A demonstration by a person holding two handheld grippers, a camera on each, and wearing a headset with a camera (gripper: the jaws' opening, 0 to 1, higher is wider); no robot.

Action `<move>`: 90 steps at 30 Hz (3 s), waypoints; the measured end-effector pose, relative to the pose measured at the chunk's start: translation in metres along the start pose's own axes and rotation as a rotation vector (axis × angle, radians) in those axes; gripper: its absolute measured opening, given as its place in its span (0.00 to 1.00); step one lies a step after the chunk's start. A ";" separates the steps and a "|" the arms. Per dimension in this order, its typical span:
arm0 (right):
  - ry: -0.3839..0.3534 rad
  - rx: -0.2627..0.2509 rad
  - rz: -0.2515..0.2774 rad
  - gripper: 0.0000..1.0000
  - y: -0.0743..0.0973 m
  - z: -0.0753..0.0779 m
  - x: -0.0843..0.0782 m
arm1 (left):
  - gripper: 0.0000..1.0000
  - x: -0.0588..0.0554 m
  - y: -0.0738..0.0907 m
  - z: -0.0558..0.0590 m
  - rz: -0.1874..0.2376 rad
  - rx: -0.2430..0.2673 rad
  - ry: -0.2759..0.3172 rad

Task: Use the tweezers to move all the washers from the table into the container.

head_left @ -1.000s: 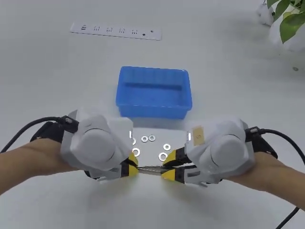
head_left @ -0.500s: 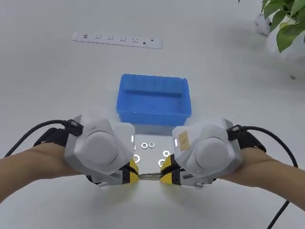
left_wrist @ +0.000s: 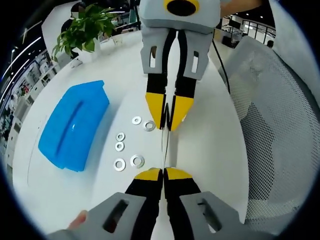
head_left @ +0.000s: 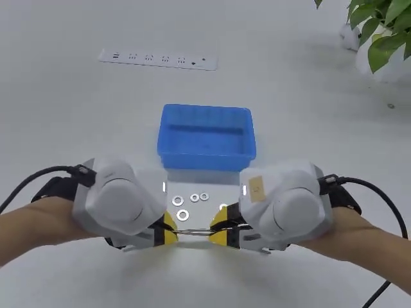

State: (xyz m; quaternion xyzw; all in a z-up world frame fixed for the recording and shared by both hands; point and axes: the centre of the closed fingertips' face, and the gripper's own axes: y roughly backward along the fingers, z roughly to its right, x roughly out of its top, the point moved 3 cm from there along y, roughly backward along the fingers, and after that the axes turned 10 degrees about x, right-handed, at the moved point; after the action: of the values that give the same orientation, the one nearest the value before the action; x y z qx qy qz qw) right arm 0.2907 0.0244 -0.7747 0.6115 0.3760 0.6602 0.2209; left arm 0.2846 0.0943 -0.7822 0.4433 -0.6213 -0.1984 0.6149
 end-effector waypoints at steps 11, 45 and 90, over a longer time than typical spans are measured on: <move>0.059 -0.026 0.070 0.07 0.003 -0.010 0.010 | 0.05 0.017 0.031 0.005 0.091 0.024 0.013; -0.021 -0.092 0.259 0.07 0.007 -0.009 0.014 | 0.08 0.075 0.042 0.006 0.292 0.054 0.035; -0.037 -0.090 0.266 0.07 0.003 -0.008 0.017 | 0.06 0.077 0.047 0.006 0.338 0.023 0.052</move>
State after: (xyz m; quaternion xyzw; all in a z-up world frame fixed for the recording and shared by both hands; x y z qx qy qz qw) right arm 0.2811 0.0338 -0.7608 0.6575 0.2576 0.6884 0.1656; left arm 0.2760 0.0557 -0.7010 0.3444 -0.6732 -0.0735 0.6502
